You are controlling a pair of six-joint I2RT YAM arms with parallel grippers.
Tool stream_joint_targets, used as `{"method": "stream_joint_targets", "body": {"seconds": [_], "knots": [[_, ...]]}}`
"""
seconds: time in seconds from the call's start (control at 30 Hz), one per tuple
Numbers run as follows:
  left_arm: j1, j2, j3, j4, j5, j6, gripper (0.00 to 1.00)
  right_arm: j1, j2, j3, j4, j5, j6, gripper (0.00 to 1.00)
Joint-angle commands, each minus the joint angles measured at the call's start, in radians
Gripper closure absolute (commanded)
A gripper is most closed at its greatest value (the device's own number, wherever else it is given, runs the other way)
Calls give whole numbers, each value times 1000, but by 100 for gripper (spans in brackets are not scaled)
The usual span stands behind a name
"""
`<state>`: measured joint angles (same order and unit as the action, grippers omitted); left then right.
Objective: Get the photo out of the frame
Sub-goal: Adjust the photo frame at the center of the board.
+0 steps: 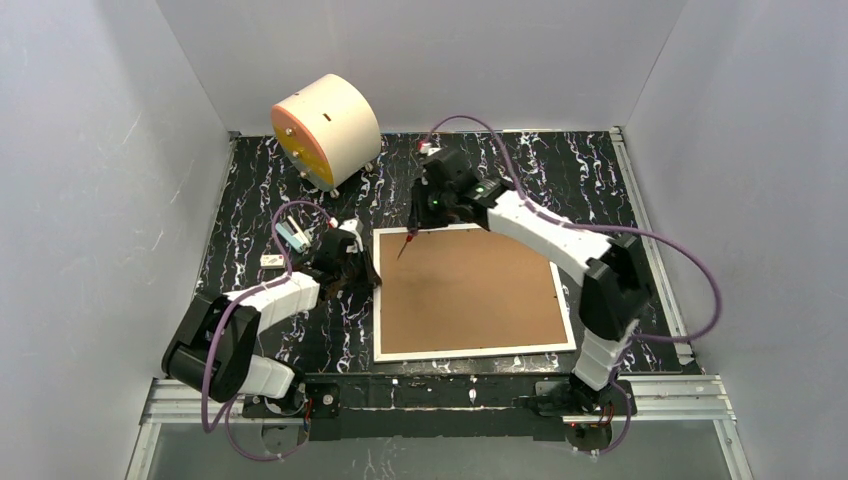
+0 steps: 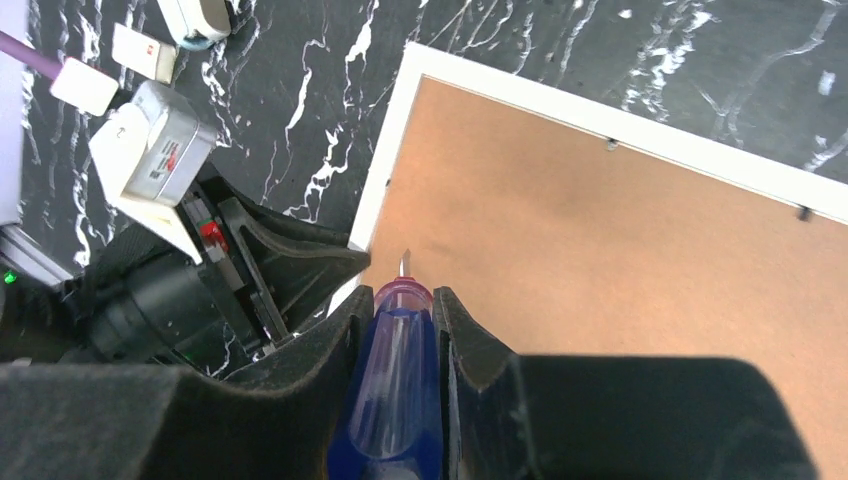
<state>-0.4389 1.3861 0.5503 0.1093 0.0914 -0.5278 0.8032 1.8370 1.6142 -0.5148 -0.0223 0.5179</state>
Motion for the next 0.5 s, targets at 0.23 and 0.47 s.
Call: {"method": "stream_joint_targets", "body": {"seconds": [0.23,0.47], "knots": [[-4,-47,57,-233,-46,16,64,-56,-582,-499,39,78,128,99],[-4,-45,228,-301,-21,107,44,-55,-865,-658,-192,65,177,99]]}}
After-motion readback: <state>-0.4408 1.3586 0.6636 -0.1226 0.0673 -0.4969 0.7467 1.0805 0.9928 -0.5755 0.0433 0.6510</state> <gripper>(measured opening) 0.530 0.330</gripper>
